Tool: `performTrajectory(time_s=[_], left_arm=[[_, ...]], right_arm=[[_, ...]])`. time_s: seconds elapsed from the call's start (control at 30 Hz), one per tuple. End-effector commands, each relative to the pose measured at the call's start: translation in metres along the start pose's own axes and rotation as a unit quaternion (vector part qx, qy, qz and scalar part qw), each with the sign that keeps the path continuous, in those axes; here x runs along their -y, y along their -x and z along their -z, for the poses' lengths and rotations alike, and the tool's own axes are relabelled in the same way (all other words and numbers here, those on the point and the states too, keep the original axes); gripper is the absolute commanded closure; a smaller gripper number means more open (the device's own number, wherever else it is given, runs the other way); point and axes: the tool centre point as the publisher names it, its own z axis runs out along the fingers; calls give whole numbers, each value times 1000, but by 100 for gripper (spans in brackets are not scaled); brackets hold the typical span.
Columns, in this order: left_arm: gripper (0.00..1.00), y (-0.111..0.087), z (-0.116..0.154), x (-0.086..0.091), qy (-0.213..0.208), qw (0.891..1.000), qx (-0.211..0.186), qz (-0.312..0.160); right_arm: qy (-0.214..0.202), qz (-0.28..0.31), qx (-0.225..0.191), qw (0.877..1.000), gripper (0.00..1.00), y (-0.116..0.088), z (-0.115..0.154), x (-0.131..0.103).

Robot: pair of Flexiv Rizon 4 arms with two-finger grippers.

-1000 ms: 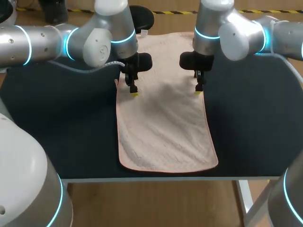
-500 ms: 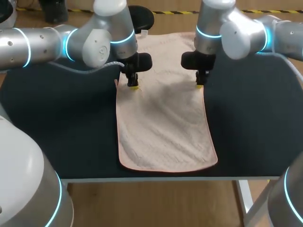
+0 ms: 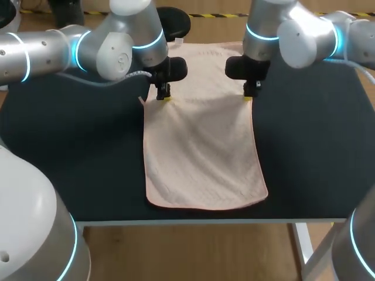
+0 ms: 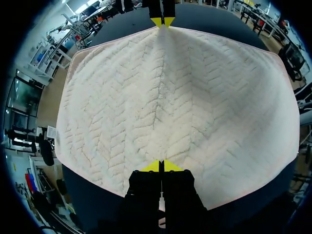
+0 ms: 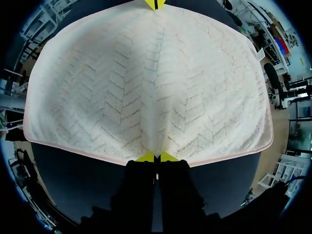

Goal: Fold the towel

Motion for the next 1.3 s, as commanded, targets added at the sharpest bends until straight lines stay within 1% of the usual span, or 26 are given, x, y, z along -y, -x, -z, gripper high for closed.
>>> performTrajectory(time_s=[0.03, 0.1, 0.2, 0.23, 0.43, 0.5, 0.57, 0.63, 0.77, 0.93, 1.1, 1.13, 1.2, 1.3], left_arm=[[100, 1, 29, 1, 3, 1000, 15, -6], [100, 5, 43, 2, 2, 1000, 24, -7], [100, 15, 71, 4, -4, 999, 43, -7], [100, 19, 83, 5, -3, 998, 54, -11], [100, 46, 147, 13, -5, 994, 111, -4], [100, 58, 166, 18, -2, 991, 134, -8], [100, 72, 188, 24, 5, 987, 161, -15], [100, 86, 210, 28, 2, 982, 189, -14], [100, 116, 252, 34, 17, 970, 241, -10], [100, 143, 299, 38, 18, 955, 295, 3], [100, 168, 328, 44, 26, 942, 334, 3], [100, 172, 331, 44, 24, 940, 341, 4], [100, 181, 337, 45, 30, 935, 352, 6], [100, 190, 350, 47, 37, 928, 371, 5]], right_arm=[[0, 2, 21, 1000, 100, 0, 25, 5], [-4, 2, 33, 999, 100, 5, 41, 6], [-9, 11, 45, 999, 100, 14, 66, 8], [-6, 16, 62, 998, 100, 18, 78, 8], [4, 39, 124, 992, 100, 47, 146, 2], [24, 33, 146, 988, 100, 58, 169, 0], [19, 50, 167, 984, 100, 70, 193, -5], [25, 64, 187, 980, 100, 82, 217, -9], [24, 90, 224, 970, 100, 104, 261, -16], [32, 107, 265, 958, 100, 130, 308, -23], [25, 110, 302, 947, 100, 162, 340, -25], [24, 108, 305, 946, 100, 170, 344, -25], [27, 107, 322, 940, 100, 182, 352, -25], [33, 107, 331, 937, 100, 193, 359, -27]])
